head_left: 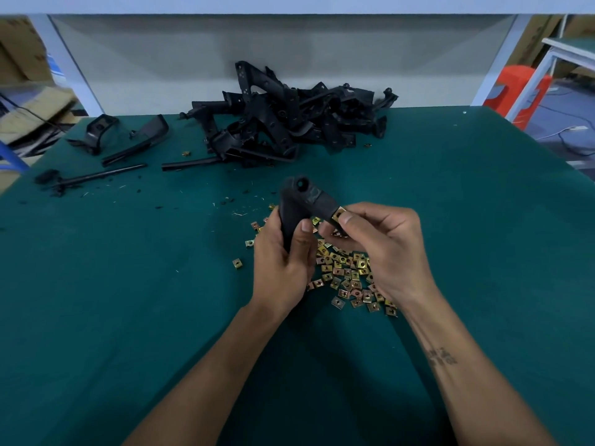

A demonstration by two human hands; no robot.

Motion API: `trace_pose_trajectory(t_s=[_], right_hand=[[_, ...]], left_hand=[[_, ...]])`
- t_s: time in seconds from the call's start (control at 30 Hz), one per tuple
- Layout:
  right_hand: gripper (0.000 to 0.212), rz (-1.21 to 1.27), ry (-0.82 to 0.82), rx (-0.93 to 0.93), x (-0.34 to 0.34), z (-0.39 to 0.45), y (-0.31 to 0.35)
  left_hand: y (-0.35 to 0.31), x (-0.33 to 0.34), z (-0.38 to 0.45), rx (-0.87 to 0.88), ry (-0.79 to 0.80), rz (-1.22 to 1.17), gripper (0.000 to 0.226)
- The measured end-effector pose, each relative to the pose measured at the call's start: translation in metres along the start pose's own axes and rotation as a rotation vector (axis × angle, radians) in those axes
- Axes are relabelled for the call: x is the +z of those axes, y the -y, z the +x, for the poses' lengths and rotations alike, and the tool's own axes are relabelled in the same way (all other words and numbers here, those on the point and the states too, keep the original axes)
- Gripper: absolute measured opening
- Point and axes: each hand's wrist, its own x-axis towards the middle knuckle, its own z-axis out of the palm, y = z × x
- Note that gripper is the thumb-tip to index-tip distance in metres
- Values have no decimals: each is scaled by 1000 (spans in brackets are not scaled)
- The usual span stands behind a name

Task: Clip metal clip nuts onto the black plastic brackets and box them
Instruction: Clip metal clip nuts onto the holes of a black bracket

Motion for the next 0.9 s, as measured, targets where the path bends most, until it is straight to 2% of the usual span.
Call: trace_pose_trajectory(t_s=[0.23, 0.43, 0.63, 0.7, 0.77, 0.83, 0.9], right_hand=[[31, 33, -29, 13, 8, -4, 5], [32, 88, -68, 92, 15, -3, 5], [21, 116, 40, 162, 2, 6, 2], [23, 133, 11, 147, -3, 9, -2], [26, 12, -99, 103, -11, 13, -9], [21, -315, -222, 47, -24, 19, -18], [18, -637, -194, 33, -35, 24, -27]], left_hand=[[8, -2, 2, 19, -31, 32, 29], [4, -3, 2, 41, -52, 100, 21], [0, -3, 1, -123, 18, -82, 23], [0, -1, 2, -177, -29, -130, 24], [0, -4, 5, -232, -129, -203, 23], [2, -13, 9, -273, -220, -255, 24], [3, -22, 12, -299, -274, -261, 24]])
